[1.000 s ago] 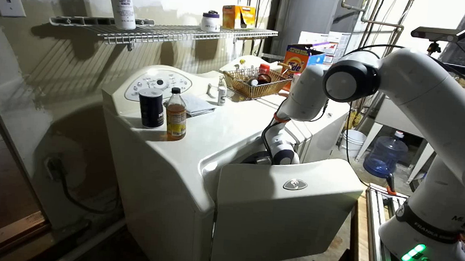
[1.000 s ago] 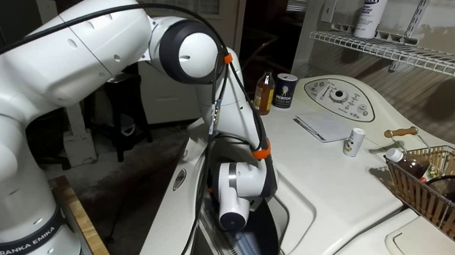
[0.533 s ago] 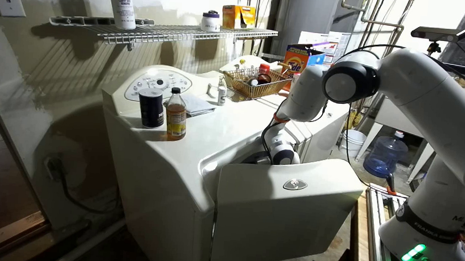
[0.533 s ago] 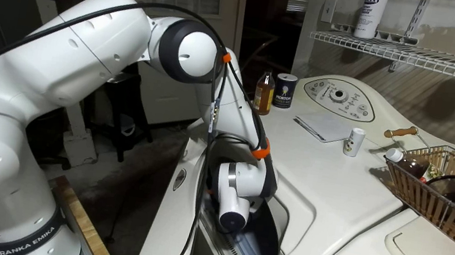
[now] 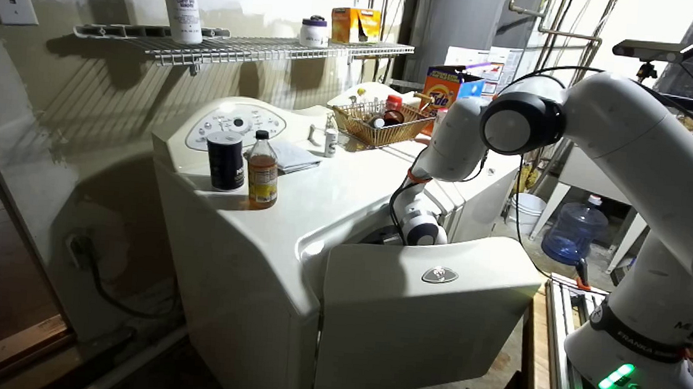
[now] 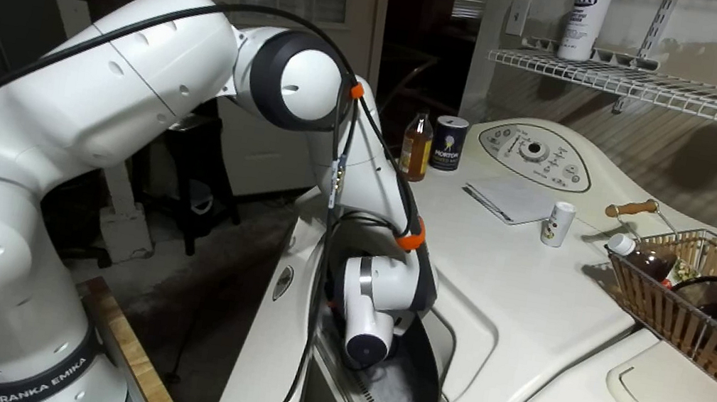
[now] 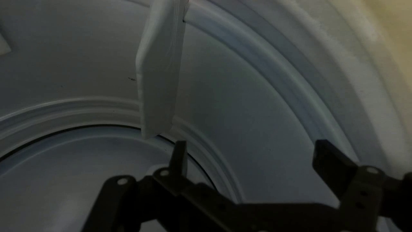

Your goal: Pick up the towel and put it in the washing machine

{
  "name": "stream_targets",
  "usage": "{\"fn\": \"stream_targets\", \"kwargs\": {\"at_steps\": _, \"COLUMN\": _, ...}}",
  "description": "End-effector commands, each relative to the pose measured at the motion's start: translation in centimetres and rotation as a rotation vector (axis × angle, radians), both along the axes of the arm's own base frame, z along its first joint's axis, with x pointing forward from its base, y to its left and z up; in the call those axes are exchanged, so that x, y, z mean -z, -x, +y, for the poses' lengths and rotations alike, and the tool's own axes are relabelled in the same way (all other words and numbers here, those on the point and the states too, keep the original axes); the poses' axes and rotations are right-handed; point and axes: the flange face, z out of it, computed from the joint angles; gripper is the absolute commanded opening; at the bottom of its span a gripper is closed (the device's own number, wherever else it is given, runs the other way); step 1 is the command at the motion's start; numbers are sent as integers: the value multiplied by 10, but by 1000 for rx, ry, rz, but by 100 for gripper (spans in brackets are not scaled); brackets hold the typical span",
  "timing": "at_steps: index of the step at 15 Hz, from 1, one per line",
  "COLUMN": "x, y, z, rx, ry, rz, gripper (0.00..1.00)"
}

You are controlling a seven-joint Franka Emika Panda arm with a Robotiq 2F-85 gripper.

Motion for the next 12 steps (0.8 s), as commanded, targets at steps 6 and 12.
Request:
{"fn": "stream_targets", "kwargs": {"at_steps": 6, "x": 22, "y": 7, "z": 6, "rx": -137, "ry": -123, "rz": -2, "gripper": 100}}
{"fn": "stream_targets", "kwargs": {"at_steps": 12, "x": 10, "y": 23, "z": 3, "rx": -340, "ry": -191, "rz": 60, "gripper": 100}}
